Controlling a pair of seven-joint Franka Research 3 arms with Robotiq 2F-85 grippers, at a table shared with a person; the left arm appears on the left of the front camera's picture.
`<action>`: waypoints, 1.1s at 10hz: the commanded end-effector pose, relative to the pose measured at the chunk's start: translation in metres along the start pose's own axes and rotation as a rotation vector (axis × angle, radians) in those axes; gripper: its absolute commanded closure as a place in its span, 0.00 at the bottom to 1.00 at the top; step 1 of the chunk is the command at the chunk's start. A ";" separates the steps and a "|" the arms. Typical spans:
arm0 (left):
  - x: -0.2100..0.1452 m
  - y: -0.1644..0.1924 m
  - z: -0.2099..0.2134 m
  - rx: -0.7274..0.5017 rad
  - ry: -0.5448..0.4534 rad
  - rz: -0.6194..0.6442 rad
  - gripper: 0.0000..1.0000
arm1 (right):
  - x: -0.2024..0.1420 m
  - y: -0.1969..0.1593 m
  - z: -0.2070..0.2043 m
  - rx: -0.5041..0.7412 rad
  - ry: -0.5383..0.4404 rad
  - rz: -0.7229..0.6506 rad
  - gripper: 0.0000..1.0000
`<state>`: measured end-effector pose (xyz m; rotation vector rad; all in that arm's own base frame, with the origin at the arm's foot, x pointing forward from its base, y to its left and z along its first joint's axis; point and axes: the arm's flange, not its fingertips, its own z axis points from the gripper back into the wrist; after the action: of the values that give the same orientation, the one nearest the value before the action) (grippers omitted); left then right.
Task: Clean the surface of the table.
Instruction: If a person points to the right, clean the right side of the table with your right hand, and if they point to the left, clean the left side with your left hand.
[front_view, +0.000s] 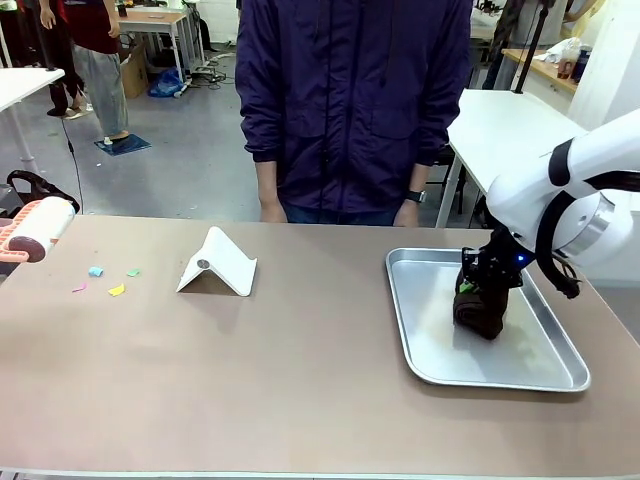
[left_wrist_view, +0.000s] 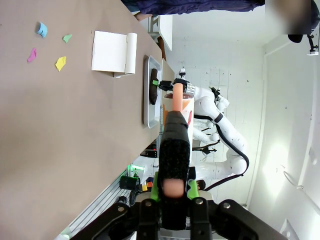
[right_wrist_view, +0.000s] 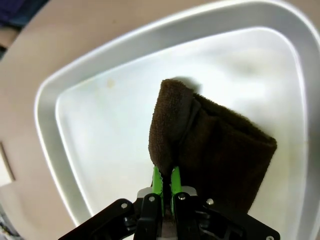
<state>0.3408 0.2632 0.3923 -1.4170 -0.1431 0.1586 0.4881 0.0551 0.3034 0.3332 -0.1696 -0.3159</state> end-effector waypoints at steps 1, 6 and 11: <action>-0.004 -0.003 -0.001 -0.004 0.003 -0.008 1.00 | 0.006 -0.013 -0.003 -0.036 0.093 -0.090 0.93; -0.004 -0.003 -0.001 -0.004 0.003 -0.008 1.00 | 0.004 -0.016 0.001 0.083 0.411 -0.003 0.93; -0.004 -0.003 -0.001 -0.004 0.003 -0.008 1.00 | -0.006 -0.006 0.008 0.469 0.531 0.269 0.93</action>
<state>0.3408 0.2632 0.3923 -1.4170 -0.1431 0.1586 0.4766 0.0587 0.3098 0.7331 0.2158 0.0304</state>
